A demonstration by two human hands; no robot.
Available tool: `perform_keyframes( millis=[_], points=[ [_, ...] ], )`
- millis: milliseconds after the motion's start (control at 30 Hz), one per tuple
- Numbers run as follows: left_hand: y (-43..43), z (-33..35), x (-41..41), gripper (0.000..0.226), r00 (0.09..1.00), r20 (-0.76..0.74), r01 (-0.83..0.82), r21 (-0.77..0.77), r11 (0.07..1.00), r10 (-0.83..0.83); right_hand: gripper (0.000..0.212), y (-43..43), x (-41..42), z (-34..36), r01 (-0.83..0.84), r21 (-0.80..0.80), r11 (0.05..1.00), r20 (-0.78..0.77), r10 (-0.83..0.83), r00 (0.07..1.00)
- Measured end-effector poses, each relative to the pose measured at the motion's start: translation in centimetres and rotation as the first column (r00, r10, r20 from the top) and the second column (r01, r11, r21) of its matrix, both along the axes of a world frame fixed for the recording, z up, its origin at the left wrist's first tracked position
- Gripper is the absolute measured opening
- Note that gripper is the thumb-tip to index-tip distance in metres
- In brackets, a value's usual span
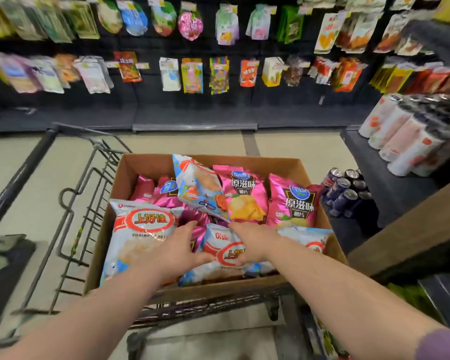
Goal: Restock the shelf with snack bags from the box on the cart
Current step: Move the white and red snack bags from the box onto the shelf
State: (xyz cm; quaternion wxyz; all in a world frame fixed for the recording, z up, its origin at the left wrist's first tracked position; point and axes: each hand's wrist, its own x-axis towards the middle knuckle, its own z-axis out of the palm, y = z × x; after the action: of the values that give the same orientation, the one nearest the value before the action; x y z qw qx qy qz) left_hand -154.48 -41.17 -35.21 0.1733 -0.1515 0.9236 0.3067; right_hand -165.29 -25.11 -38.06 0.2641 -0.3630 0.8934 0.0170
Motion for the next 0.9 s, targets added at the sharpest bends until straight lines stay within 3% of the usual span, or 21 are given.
perform_keyframes(
  millis=[267, 400, 500, 600, 700, 833, 900],
  points=[
    [-0.6, -1.3, -0.4, 0.105, 0.991, 0.036, -0.129, 0.133, 0.983, 0.125, 0.064, -1.1, -1.5, 0.8, 0.022, -0.132, 0.991, 0.139, -0.003, 0.99],
    [-1.5, -1.3, -0.9, 0.123, 0.983, -0.042, -0.156, 0.34, 0.927, 0.181, 0.057, -1.6, -3.2, 4.9, 0.044, -0.25, 0.967, 0.155, -0.005, 0.988],
    [-1.4, 0.0, -1.5, 0.087, 0.978, -0.083, -0.132, 0.466, 0.875, 0.192, 0.059, -0.9, -4.4, 8.9, 0.178, -0.339, 0.924, 0.255, -0.092, 0.962],
    [-0.9, 1.1, -2.6, 0.089, 0.977, -0.093, -0.118, 0.519, 0.846, 0.193, 0.056, 0.3, -5.4, 11.7, 0.267, -0.379, 0.886, 0.273, -0.169, 0.947],
    [0.1, 2.0, -3.8, 0.063, 0.966, -0.093, -0.149, 0.567, 0.81, 0.242, 0.041, 2.1, -5.7, 12.4, 0.351, -0.419, 0.838, 0.296, -0.239, 0.925],
    [0.9, 2.1, -4.8, 0.057, 0.952, -0.096, -0.19, 0.557, 0.809, 0.29, 0.045, 6.0, -6.2, 11.5, 0.454, -0.451, 0.768, 0.152, -0.436, 0.887],
    [0.9, 1.9, -5.1, 0.054, 0.947, -0.09, -0.212, 0.55, 0.808, 0.31, 0.039, 8.8, -6.4, 10.4, 0.513, -0.367, 0.776, 0.075, -0.525, 0.847]
  ],
)
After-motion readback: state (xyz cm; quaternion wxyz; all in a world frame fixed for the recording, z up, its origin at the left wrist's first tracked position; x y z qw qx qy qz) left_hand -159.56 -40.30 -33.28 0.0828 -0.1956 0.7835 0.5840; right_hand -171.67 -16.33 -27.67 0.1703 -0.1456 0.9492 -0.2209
